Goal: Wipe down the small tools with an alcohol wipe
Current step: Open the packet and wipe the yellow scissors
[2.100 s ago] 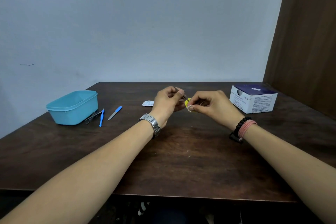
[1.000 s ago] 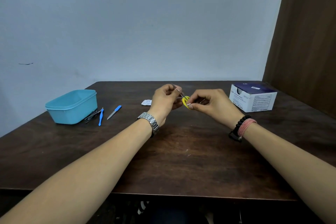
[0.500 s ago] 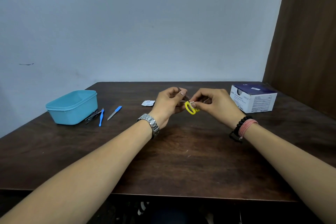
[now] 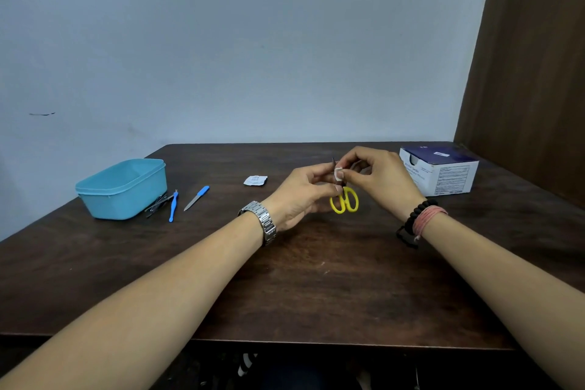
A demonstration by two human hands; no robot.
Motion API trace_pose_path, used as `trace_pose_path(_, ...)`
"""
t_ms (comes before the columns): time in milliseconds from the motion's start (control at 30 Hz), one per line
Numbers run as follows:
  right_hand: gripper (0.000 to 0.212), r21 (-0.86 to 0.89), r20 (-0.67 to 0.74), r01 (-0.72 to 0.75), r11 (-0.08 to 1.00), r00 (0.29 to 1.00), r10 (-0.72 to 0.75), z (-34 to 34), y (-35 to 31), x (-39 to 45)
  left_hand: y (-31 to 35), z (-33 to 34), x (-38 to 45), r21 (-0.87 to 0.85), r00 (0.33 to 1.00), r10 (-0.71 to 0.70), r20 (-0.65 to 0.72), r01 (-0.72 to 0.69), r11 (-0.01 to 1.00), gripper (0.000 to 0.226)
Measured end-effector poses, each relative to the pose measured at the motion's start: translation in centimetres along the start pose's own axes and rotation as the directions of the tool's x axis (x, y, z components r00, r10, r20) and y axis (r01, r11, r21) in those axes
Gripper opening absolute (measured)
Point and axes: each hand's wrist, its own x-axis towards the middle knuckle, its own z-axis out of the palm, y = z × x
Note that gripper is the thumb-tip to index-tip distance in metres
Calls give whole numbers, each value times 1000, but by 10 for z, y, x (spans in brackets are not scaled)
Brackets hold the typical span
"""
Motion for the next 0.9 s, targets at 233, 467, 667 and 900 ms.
trace_pose_path(233, 9, 6, -7, -18, 1000, 1000, 18, 0, 1, 0, 0, -1, 0, 136, 999, 40, 8, -40, 990, 35)
trace_pose_path(467, 10, 35, -23, -52, 998, 998, 52, 0, 2, 1, -1, -4, 4, 230, 998, 62, -21, -56, 972, 33)
trace_pose_path(667, 9, 136, -27, -140, 981, 989, 145, 0, 5, 3, -1, -6, 5, 323, 996, 92, -8, -85, 943, 30)
trace_pose_path(900, 10, 233, -82, -215, 948, 967, 240, -3, 5, 5, -2, -5, 6, 353, 998, 66, 6, -64, 934, 55)
